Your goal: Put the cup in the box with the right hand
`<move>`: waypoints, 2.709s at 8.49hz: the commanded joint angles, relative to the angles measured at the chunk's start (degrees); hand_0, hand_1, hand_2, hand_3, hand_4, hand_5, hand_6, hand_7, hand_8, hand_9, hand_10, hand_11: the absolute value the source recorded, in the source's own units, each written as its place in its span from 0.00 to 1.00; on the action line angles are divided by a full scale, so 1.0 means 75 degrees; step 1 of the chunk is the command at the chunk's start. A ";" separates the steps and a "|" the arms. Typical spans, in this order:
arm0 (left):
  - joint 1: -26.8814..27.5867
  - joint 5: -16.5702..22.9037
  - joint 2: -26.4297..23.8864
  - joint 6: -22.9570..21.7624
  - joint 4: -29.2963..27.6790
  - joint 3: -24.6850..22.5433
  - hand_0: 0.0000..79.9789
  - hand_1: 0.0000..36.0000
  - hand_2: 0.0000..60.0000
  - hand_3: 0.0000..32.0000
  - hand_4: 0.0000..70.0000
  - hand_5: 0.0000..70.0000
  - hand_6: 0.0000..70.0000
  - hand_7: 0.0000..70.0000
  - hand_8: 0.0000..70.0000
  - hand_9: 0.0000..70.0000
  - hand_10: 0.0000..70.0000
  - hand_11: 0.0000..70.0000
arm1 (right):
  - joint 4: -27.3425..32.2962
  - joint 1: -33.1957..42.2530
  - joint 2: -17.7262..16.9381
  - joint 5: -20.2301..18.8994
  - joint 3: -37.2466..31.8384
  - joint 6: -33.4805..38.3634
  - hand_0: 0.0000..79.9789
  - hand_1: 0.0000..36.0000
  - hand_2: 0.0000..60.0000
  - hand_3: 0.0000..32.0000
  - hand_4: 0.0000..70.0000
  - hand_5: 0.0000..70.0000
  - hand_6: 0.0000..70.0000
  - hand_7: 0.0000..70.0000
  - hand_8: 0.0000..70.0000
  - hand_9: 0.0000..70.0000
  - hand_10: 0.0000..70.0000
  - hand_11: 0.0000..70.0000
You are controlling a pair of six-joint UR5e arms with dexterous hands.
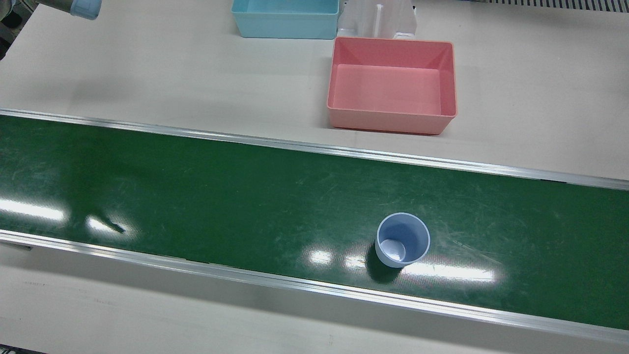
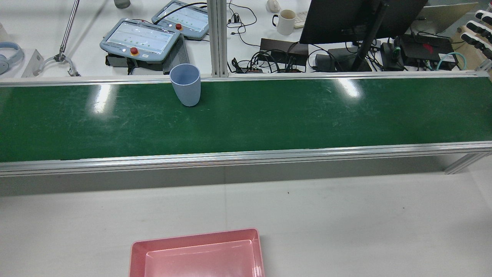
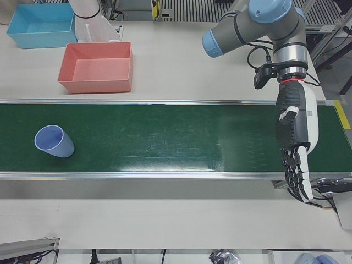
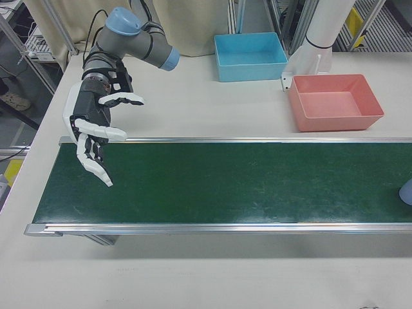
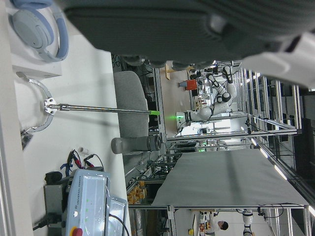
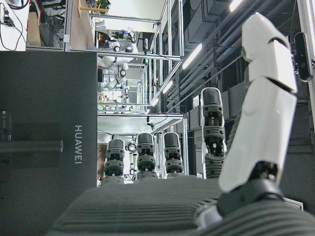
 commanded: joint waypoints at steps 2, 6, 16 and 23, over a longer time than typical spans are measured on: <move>0.0000 0.0000 0.0000 0.0000 0.0004 0.0000 0.00 0.00 0.00 0.00 0.00 0.00 0.00 0.00 0.00 0.00 0.00 0.00 | -0.0074 0.0177 -0.0028 -0.0655 0.0586 0.1197 0.66 0.60 0.40 0.16 0.45 0.10 0.10 0.46 0.21 0.28 0.12 0.19; 0.0000 0.0000 0.0000 0.0000 0.0004 0.0000 0.00 0.00 0.00 0.00 0.00 0.00 0.00 0.00 0.00 0.00 0.00 0.00 | 0.0311 0.0156 -0.0052 -0.0608 0.0657 0.0471 0.65 0.62 0.37 0.31 0.26 0.10 0.08 0.41 0.15 0.20 0.11 0.19; 0.0012 0.0000 0.0000 0.0000 0.0027 -0.0023 0.00 0.00 0.00 0.00 0.00 0.00 0.00 0.00 0.00 0.00 0.00 0.00 | -0.2768 -0.3562 0.2675 0.1726 0.0401 -0.1510 0.09 0.00 0.31 0.00 0.65 0.00 0.12 0.60 0.16 0.23 0.01 0.00; 0.0000 0.0000 0.0024 0.0000 -0.0008 -0.0023 0.00 0.00 0.00 0.00 0.00 0.00 0.00 0.00 0.00 0.00 0.00 0.00 | -0.4175 -0.3723 0.3018 0.2322 0.1067 -0.2248 0.97 0.87 0.09 0.08 0.38 0.13 0.11 0.51 0.14 0.20 0.01 0.05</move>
